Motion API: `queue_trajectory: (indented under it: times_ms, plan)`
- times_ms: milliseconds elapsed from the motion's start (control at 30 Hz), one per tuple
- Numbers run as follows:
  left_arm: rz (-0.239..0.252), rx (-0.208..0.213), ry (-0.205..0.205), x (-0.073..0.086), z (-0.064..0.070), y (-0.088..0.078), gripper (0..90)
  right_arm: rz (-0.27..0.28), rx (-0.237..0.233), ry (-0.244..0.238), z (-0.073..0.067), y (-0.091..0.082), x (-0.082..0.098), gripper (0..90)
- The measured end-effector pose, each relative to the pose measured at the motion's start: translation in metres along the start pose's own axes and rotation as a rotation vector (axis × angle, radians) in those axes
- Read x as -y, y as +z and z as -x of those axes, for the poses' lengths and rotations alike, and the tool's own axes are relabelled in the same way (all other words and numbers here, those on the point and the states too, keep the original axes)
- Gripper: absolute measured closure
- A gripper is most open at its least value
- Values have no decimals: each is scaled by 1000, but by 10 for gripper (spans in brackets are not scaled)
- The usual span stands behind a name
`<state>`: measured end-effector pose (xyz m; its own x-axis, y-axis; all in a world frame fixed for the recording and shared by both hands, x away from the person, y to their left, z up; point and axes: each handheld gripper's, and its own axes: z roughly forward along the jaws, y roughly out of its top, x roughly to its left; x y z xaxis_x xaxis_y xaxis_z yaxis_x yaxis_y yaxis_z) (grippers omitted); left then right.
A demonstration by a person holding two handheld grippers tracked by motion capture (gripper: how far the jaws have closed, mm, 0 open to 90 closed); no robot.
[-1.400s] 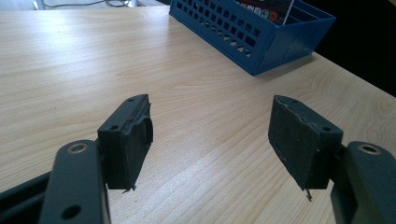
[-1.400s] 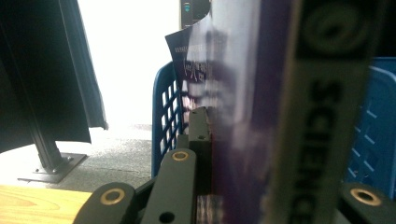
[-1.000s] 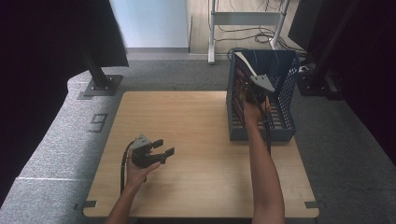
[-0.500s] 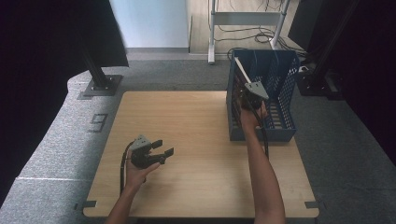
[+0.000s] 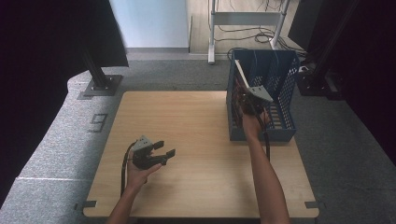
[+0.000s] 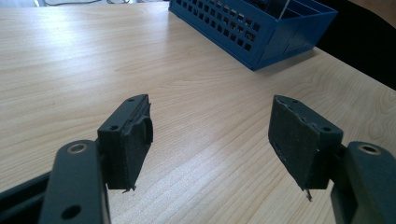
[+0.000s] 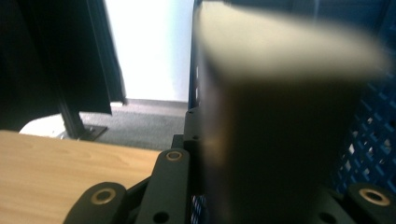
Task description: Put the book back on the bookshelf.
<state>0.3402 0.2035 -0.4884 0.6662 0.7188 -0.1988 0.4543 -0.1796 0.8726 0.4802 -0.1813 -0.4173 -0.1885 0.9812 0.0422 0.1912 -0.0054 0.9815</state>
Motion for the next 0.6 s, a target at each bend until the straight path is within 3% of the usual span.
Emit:
queue_trajectory:
  times_ms: [167,333,600]
  plan:
    - [-1,-1,-2,0,-1,0,304,-43,-19,11,-2,2,-1,750]
    - [0,1,2,0,0,0,303,-90,18,-16,-5,2,-4,803]
    - [2,-1,0,0,1,0,305,-77,37,-21,3,3,-5,815]
